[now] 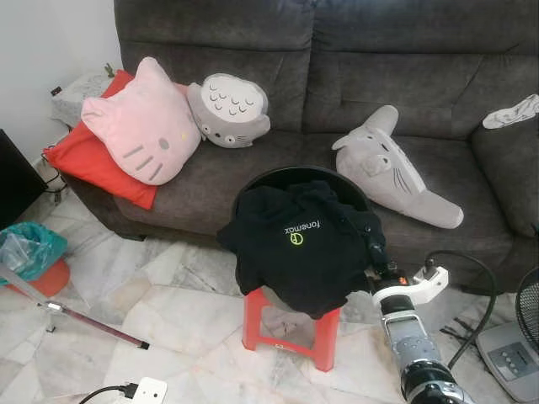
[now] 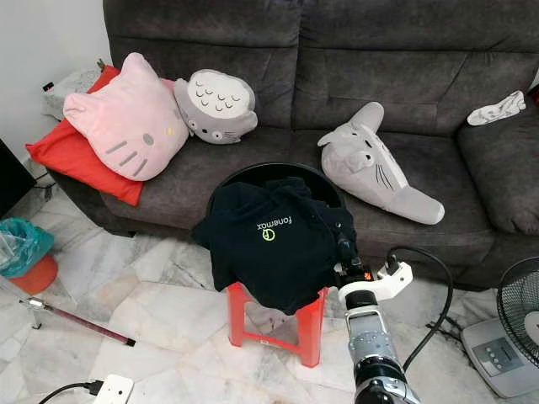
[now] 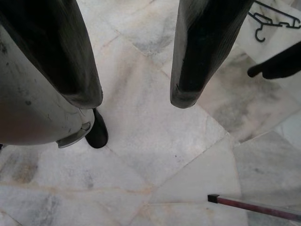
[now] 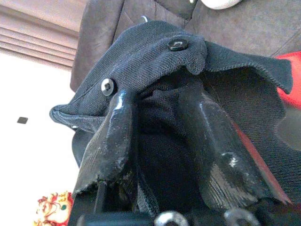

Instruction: Hang hanger

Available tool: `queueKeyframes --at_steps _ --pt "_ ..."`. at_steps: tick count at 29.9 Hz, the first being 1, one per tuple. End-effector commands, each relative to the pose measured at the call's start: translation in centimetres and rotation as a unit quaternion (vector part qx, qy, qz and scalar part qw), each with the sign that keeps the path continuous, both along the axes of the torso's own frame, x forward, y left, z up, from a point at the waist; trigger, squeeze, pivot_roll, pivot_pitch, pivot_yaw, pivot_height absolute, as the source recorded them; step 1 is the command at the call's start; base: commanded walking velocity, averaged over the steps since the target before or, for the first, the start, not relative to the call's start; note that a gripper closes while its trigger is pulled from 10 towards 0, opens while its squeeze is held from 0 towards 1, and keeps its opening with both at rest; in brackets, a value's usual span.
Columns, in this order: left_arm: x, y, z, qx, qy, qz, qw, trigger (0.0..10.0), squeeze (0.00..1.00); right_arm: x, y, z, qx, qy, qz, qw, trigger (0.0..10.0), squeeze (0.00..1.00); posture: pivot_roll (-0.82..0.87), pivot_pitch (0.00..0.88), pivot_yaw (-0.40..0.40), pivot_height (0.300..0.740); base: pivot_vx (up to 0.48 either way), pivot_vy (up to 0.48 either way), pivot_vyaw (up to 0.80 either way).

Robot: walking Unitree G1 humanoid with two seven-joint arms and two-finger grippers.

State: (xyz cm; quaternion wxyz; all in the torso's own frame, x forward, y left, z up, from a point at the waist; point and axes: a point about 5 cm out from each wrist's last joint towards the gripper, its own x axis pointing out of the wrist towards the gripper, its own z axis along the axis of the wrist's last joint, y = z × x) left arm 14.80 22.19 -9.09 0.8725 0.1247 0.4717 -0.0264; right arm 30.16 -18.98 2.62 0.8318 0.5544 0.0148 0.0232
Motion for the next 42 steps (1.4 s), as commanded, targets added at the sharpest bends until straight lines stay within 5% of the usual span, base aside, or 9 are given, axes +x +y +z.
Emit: queueKeyframes --at_steps 1,2,8,9,10,11,12,34,42 --pt "-0.5 0.5 -0.1 0.012 0.008 -0.008 1.000 10.0 0.00 0.2 0.3 0.0 -0.001 0.011 0.001 1.000 10.0 0.62 -0.04 0.032 0.062 0.740 0.000 0.000 0.00" --pt "-0.5 0.5 -0.1 0.012 0.008 -0.008 1.000 10.0 0.00 0.2 0.3 0.0 -0.003 0.012 0.002 1.000 10.0 0.00 -0.04 0.032 0.062 0.740 0.000 0.000 0.00" --pt "-0.5 0.5 -0.1 0.012 0.008 -0.007 1.000 10.0 0.00 0.6 0.4 0.4 -0.005 0.002 0.007 1.000 10.0 0.00 -0.04 0.032 0.062 0.740 0.000 0.000 0.00" --pt "-0.5 0.5 -0.1 0.012 0.008 -0.008 1.000 10.0 0.00 0.7 0.4 0.5 -0.004 0.000 0.008 1.000 6.1 0.00 -0.04 0.032 0.062 0.740 0.000 0.000 0.00" --pt "-0.5 0.5 -0.1 0.012 0.008 -0.008 1.000 10.0 0.00 0.7 0.4 0.5 -0.004 0.000 0.008 1.000 6.1 0.00 -0.04 0.032 0.062 0.740 0.000 0.000 0.00" --pt "-0.5 0.5 -0.1 0.013 0.008 -0.008 1.000 10.0 0.00 0.8 0.4 0.6 -0.004 -0.004 0.008 1.000 0.7 0.00 -0.04 0.032 0.062 0.740 0.000 0.000 0.00" --pt "-0.5 0.5 -0.1 0.013 0.008 -0.008 1.000 10.0 0.00 0.8 0.5 0.7 -0.003 -0.008 0.010 1.000 0.0 0.00 -0.04 0.032 0.062 0.740 0.000 0.000 0.00" --pt "-0.5 0.4 -0.1 0.007 0.009 -0.010 1.000 10.0 0.00 0.6 0.8 0.7 -0.011 -0.018 0.018 1.000 0.0 0.00 -0.04 0.031 0.060 0.740 0.000 0.000 0.00" --pt "-0.5 0.4 -0.1 0.006 0.009 -0.010 1.000 10.0 0.00 1.4 1.3 2.5 -0.029 -0.068 0.035 0.997 0.0 0.00 -0.04 0.031 0.059 0.740 0.000 0.000 0.00"
